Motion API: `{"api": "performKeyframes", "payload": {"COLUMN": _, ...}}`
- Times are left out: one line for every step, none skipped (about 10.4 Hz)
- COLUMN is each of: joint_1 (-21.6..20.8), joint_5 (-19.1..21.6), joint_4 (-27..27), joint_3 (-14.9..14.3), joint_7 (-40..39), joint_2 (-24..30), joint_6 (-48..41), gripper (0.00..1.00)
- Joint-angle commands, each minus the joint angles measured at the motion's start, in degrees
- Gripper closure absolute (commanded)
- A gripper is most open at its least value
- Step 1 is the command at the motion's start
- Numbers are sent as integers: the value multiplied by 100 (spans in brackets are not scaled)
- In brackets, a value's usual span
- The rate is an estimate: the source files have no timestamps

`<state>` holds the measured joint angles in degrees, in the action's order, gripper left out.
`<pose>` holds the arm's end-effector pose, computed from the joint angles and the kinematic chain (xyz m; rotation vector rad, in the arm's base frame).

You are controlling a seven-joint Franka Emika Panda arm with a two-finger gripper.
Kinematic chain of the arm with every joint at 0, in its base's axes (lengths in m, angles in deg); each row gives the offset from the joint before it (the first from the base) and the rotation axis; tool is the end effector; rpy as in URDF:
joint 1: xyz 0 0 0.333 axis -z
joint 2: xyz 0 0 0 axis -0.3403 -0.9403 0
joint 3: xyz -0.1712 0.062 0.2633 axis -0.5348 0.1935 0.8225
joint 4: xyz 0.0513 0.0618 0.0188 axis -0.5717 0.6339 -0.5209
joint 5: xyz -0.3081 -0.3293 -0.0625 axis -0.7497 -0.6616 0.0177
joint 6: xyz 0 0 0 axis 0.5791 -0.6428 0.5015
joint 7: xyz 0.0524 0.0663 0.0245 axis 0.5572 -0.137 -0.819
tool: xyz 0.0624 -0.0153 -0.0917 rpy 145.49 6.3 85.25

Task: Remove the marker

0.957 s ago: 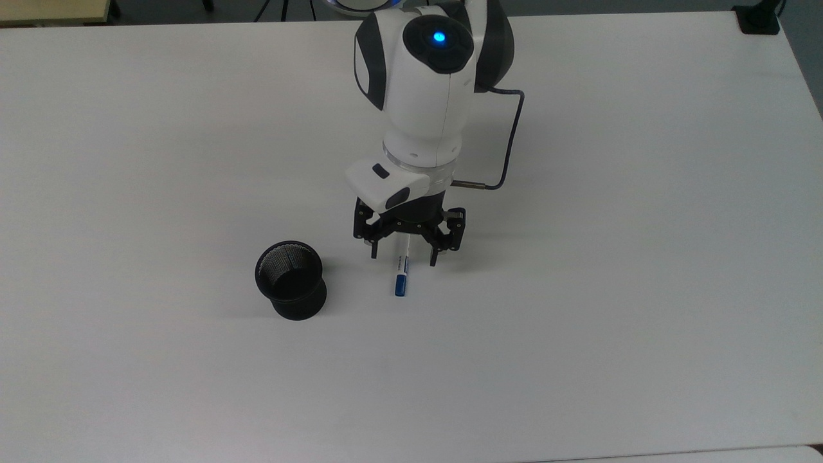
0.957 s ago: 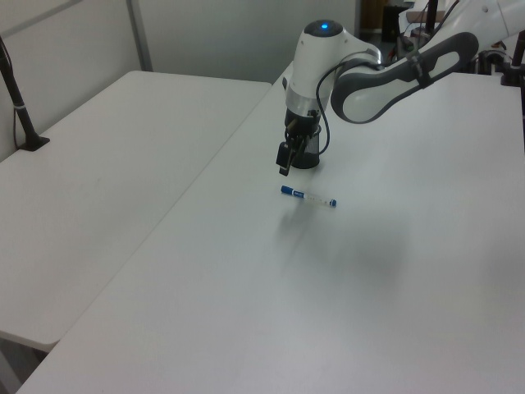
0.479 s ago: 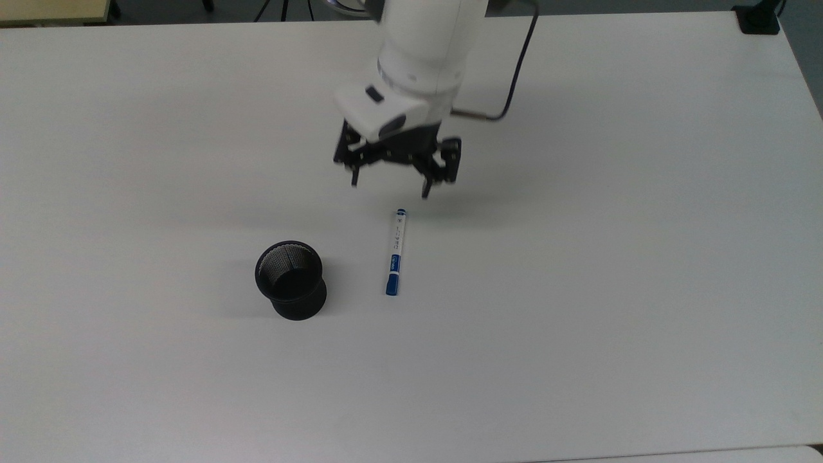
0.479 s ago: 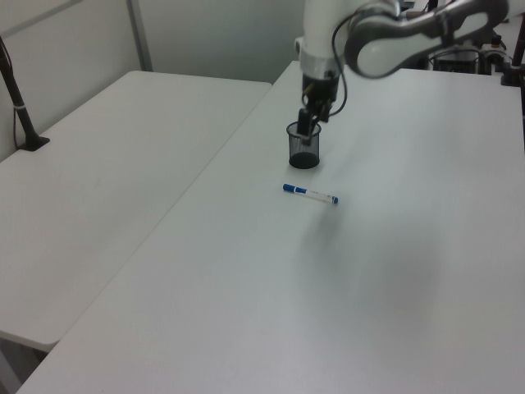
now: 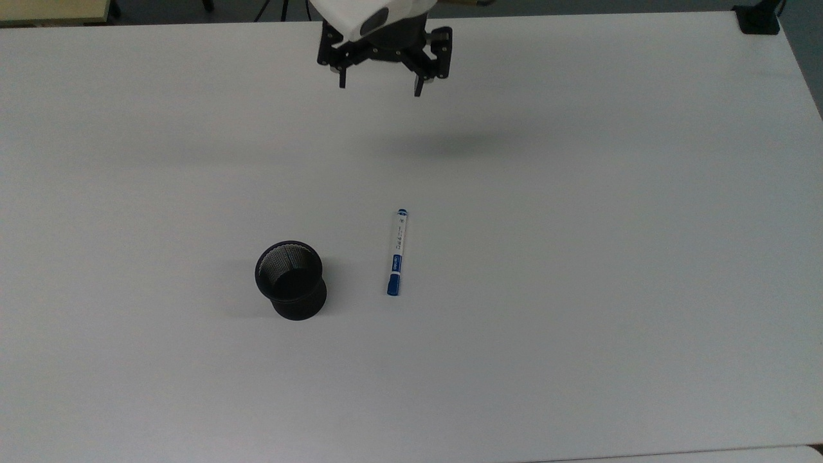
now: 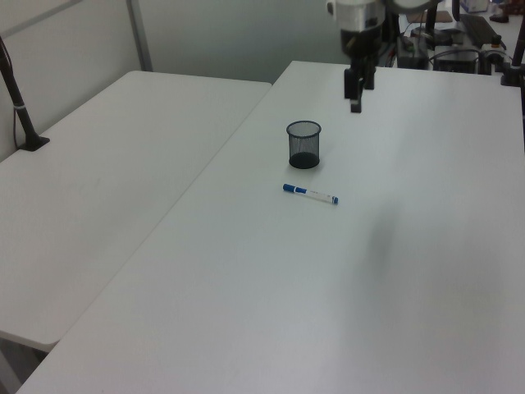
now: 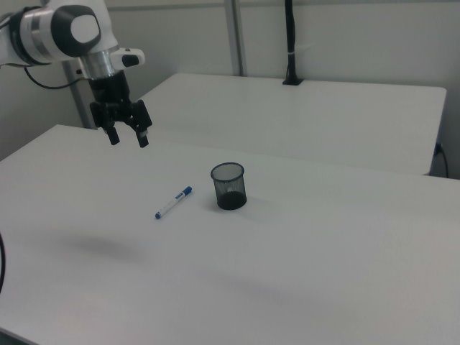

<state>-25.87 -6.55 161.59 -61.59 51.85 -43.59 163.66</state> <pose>0.6582 0.1063 0.5459 3.0080 -0.0088 -0.0555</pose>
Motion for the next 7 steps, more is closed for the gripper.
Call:
{"api": "performKeyframes", "payload": {"joint_1": 52, "joint_5": 152, "joint_4": 645, "joint_3": -105, "joint_7": -218, "joint_2": 681, "joint_6": -3, "gripper": 0}}
{"api": "performKeyframes", "payload": {"joint_1": 270, "joint_5": 334, "joint_4": 654, "joint_3": -96, "joint_7": -227, "joint_2": 699, "joint_6": 6, "gripper": 0}}
{"api": "performKeyframes", "payload": {"joint_1": 420, "joint_5": 528, "joint_4": 645, "joint_3": -79, "joint_7": -244, "joint_2": 700, "joint_6": 23, "gripper": 0}}
{"api": "performKeyframes", "payload": {"joint_1": 439, "joint_5": 530, "joint_4": 628, "joint_3": -96, "joint_7": -245, "joint_2": 708, "joint_6": 15, "gripper": 0}}
{"api": "performKeyframes", "payload": {"joint_1": 422, "joint_5": 530, "joint_4": 628, "joint_3": -96, "joint_7": -245, "joint_2": 735, "joint_6": -3, "gripper": 0}}
{"api": "performKeyframes", "payload": {"joint_1": 421, "joint_5": 530, "joint_4": 619, "joint_3": -105, "joint_7": -236, "joint_2": 735, "joint_6": -3, "gripper": 0}}
{"api": "performKeyframes", "payload": {"joint_1": 439, "joint_5": 530, "joint_4": 601, "joint_3": -105, "joint_7": -245, "joint_2": 726, "joint_6": -3, "gripper": 0}}
